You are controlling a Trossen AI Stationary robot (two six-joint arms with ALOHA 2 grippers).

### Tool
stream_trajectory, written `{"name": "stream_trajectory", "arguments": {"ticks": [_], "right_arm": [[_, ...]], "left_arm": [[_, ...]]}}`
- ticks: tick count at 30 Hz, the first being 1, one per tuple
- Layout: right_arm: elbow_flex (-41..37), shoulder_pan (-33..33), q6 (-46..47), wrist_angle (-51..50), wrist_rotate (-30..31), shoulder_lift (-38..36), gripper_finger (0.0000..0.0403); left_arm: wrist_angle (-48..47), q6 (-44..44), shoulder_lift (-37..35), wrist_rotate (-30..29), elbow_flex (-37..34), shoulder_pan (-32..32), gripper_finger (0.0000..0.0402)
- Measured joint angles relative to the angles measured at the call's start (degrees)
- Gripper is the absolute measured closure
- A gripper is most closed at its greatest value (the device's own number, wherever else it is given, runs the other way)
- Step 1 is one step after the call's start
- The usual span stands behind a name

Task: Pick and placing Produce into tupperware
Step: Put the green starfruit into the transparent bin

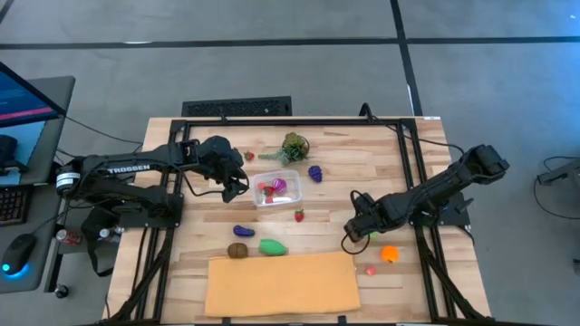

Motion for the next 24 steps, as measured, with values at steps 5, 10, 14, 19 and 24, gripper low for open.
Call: {"name": "stream_trajectory", "arguments": {"ticks": [5,10,14,19,24], "right_arm": [[0.0,0.0,0.1,-0.2,-0.7,0.0,0.0115],[0.0,0.0,0.2,-1.1,-2.7,0.0,0.0072],[0.0,0.0,0.7,-2.0,-3.2,0.0,0.0055],[-0.1,0.0,0.7,-1.8,-3.2,0.0,0.0059],[-1.6,0.0,1.6,-0.7,-4.7,0.0,0.0069]], "left_arm": [[0.0,0.0,0.0,0.0,0.0,0.0,0.0201],[0.0,0.0,0.0,0.0,0.0,0.0,0.0201],[0.0,0.0,0.0,0.0,0.0,0.0,0.0201],[0.0,0.0,0.0,0.0,0.0,0.0,0.0201],[0.0,-0.2,0.0,0.0,0.0,0.0,0.0201]]}}
